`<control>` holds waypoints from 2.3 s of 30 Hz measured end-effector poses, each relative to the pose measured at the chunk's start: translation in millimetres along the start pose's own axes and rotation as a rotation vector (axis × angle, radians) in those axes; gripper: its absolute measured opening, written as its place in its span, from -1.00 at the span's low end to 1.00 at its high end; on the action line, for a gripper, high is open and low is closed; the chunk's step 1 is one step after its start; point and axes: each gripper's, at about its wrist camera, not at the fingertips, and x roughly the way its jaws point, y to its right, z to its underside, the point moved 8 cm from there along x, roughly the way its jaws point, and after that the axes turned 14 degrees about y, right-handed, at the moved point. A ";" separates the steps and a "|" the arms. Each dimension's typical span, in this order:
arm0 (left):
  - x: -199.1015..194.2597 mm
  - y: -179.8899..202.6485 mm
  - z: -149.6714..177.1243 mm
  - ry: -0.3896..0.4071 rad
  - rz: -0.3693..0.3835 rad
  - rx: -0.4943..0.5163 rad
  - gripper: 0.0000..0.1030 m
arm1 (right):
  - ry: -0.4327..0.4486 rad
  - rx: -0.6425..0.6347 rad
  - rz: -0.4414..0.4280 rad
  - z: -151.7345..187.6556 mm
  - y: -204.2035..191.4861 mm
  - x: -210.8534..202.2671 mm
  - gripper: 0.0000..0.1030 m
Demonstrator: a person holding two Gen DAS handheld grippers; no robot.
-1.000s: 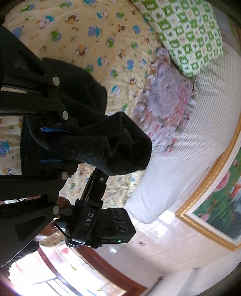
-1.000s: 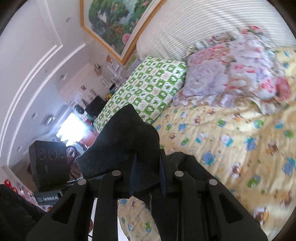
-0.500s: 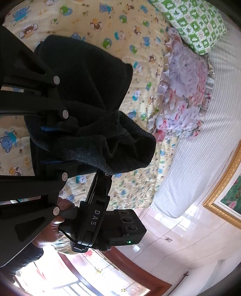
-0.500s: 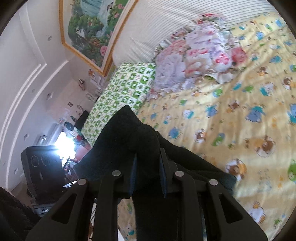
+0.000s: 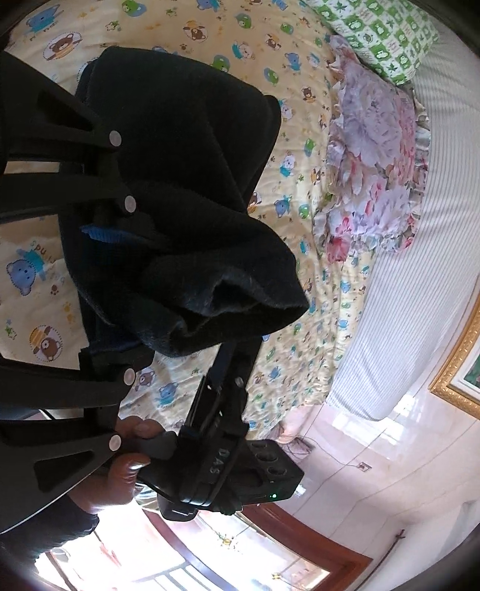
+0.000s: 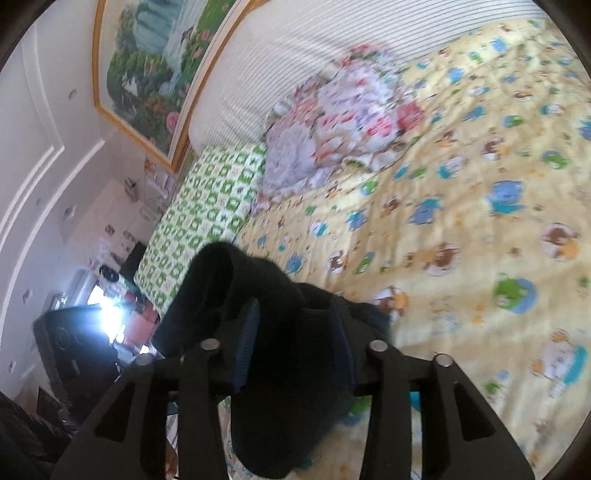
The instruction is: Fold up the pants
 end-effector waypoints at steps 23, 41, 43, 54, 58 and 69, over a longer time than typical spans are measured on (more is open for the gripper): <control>-47.3 -1.4 -4.3 0.047 0.071 -0.040 0.21 | 0.098 0.024 0.095 6.6 -21.7 -54.7 0.57; -74.4 -88.5 -18.3 0.109 -0.068 -0.155 0.24 | 0.025 -0.007 0.195 30.5 -45.7 -42.0 0.69; -74.8 -97.0 -19.0 0.112 -0.085 -0.162 0.25 | 0.013 0.000 0.203 33.2 -44.9 -40.1 0.70; -66.9 -126.0 -23.2 0.091 -0.116 -0.173 0.33 | -0.024 0.017 0.219 43.9 -47.5 -29.3 0.72; -64.0 -134.0 -23.3 0.079 -0.117 -0.183 0.36 | -0.038 0.024 0.233 47.9 -44.6 -25.6 0.72; -43.9 -144.4 -18.4 0.024 -0.130 -0.183 0.38 | -0.053 0.041 0.250 53.8 -40.6 -21.1 0.75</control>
